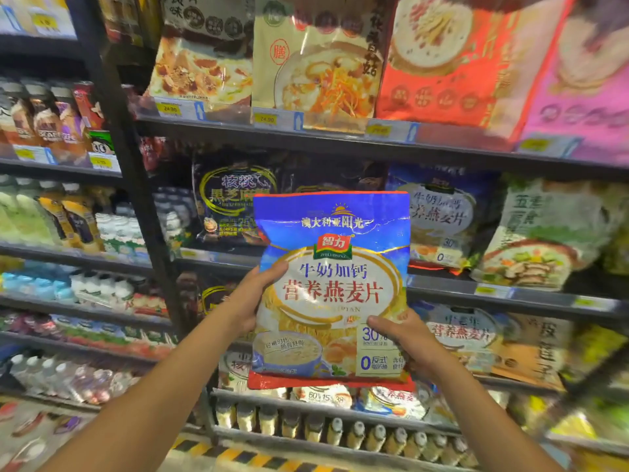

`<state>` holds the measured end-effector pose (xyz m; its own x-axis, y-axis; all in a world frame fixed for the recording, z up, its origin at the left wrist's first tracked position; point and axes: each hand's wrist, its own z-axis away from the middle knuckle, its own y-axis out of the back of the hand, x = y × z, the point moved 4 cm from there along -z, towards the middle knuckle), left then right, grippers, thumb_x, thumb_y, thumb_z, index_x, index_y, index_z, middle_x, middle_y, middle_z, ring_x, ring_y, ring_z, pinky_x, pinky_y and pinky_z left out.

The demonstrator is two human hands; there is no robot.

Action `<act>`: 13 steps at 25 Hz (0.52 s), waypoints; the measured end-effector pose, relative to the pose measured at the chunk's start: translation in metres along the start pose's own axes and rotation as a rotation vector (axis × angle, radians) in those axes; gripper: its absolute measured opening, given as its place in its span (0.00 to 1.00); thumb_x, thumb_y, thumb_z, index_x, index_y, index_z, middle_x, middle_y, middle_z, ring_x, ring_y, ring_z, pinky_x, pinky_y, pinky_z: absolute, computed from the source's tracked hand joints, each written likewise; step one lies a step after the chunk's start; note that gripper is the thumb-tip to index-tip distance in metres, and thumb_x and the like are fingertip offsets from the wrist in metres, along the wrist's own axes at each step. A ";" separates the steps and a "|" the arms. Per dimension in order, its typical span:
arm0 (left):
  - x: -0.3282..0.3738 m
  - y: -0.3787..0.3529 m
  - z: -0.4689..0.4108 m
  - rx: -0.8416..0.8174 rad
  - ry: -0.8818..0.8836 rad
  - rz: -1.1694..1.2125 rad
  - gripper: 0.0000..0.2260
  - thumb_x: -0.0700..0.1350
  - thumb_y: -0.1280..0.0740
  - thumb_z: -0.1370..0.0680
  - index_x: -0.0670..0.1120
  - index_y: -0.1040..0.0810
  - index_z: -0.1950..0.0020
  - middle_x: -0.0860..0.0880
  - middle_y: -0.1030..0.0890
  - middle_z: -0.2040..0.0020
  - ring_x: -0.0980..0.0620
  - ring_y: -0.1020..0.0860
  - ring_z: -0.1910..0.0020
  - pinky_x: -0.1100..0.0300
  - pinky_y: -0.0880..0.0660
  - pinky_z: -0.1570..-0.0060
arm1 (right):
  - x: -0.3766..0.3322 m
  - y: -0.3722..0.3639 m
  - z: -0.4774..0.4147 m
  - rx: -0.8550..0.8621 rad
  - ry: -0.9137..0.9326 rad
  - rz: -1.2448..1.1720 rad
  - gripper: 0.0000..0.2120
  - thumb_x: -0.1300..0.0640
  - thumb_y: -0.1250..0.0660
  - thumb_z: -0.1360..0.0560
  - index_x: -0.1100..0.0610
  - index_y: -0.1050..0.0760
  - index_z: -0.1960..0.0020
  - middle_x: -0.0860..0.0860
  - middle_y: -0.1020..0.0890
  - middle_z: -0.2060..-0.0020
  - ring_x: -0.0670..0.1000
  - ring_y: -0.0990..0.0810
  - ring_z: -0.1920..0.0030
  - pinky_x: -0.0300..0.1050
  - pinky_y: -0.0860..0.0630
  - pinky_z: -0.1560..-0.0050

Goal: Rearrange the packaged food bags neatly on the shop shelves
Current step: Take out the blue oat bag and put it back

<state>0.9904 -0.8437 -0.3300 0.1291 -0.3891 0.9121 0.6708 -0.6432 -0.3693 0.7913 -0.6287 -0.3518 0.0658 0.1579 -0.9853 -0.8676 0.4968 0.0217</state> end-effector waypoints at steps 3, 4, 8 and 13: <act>-0.017 -0.055 -0.002 -0.026 -0.019 -0.003 0.16 0.46 0.33 0.17 0.41 0.21 0.31 0.37 0.14 0.41 0.42 0.12 0.51 0.48 0.14 0.54 | 0.005 0.052 0.028 0.100 0.034 0.017 0.22 0.54 0.19 0.30 0.54 0.22 0.39 0.52 0.11 0.49 0.52 0.11 0.51 0.51 0.15 0.49; -0.021 -0.070 -0.003 -0.035 -0.038 -0.012 0.16 0.45 0.33 0.17 0.41 0.21 0.31 0.38 0.14 0.41 0.42 0.12 0.52 0.48 0.14 0.53 | 0.008 0.068 0.037 0.135 0.042 0.035 0.19 0.55 0.21 0.28 0.53 0.22 0.40 0.50 0.12 0.50 0.49 0.12 0.54 0.44 0.17 0.54; -0.047 -0.143 -0.001 -0.082 -0.073 -0.054 0.16 0.45 0.32 0.18 0.45 0.22 0.30 0.38 0.15 0.38 0.38 0.15 0.43 0.41 0.17 0.44 | 0.024 0.136 0.078 0.181 0.053 0.091 0.23 0.56 0.18 0.31 0.49 0.24 0.40 0.47 0.14 0.50 0.47 0.13 0.53 0.41 0.18 0.57; -0.071 -0.203 0.005 -0.091 -0.091 -0.060 0.18 0.46 0.32 0.18 0.44 0.24 0.28 0.38 0.16 0.37 0.42 0.13 0.48 0.47 0.15 0.52 | 0.038 0.193 0.115 0.209 0.063 0.119 0.29 0.50 0.16 0.34 0.47 0.24 0.37 0.48 0.12 0.46 0.53 0.13 0.46 0.52 0.15 0.50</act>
<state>0.8485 -0.6821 -0.3190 0.1591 -0.2891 0.9440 0.6108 -0.7224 -0.3242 0.6830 -0.4287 -0.3654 -0.0673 0.1751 -0.9822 -0.7459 0.6451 0.1661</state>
